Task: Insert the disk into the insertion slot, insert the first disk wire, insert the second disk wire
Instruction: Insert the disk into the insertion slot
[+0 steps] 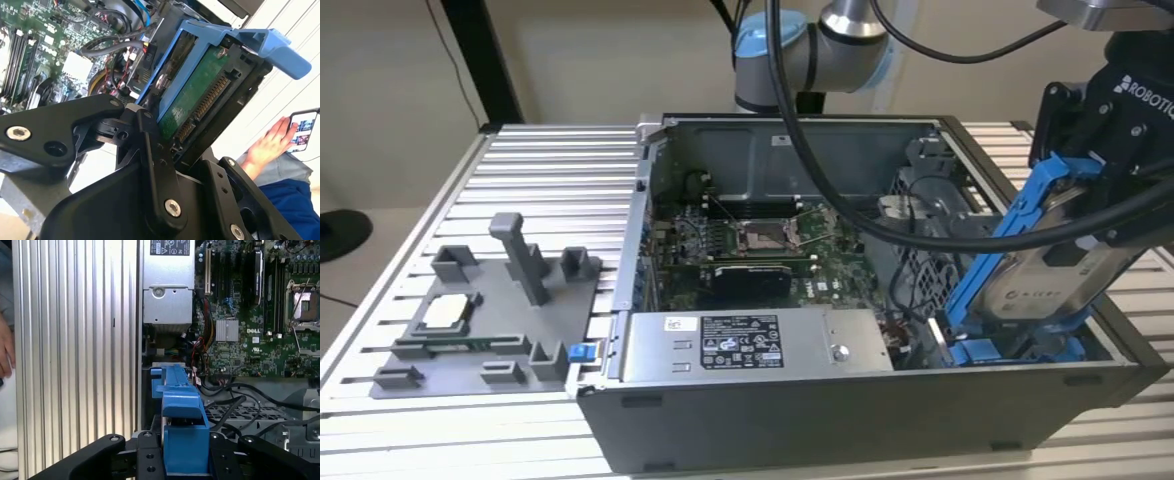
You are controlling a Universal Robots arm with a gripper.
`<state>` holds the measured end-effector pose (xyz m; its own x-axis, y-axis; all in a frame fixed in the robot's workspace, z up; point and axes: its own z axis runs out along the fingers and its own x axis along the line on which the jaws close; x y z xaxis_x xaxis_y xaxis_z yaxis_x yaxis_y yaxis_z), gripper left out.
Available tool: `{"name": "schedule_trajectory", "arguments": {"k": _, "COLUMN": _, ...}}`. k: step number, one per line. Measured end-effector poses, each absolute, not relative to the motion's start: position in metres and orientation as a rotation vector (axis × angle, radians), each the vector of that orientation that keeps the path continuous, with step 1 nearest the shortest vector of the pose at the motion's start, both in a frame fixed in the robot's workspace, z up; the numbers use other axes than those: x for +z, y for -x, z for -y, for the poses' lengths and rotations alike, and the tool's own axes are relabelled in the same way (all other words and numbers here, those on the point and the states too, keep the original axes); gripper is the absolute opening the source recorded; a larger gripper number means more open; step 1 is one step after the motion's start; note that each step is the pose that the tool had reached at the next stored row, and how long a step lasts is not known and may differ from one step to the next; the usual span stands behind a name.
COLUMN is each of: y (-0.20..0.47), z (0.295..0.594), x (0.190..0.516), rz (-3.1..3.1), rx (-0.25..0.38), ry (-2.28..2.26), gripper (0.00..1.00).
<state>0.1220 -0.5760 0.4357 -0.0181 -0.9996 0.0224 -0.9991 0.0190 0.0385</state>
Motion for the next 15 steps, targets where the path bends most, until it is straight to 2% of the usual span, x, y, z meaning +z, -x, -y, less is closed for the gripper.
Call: {"name": "schedule_trajectory", "arguments": {"k": 15, "y": -0.125, "z": 0.572, "x": 0.424, "rz": 2.211, "rx": -0.018, "ry": -2.171, "gripper": 0.0}}
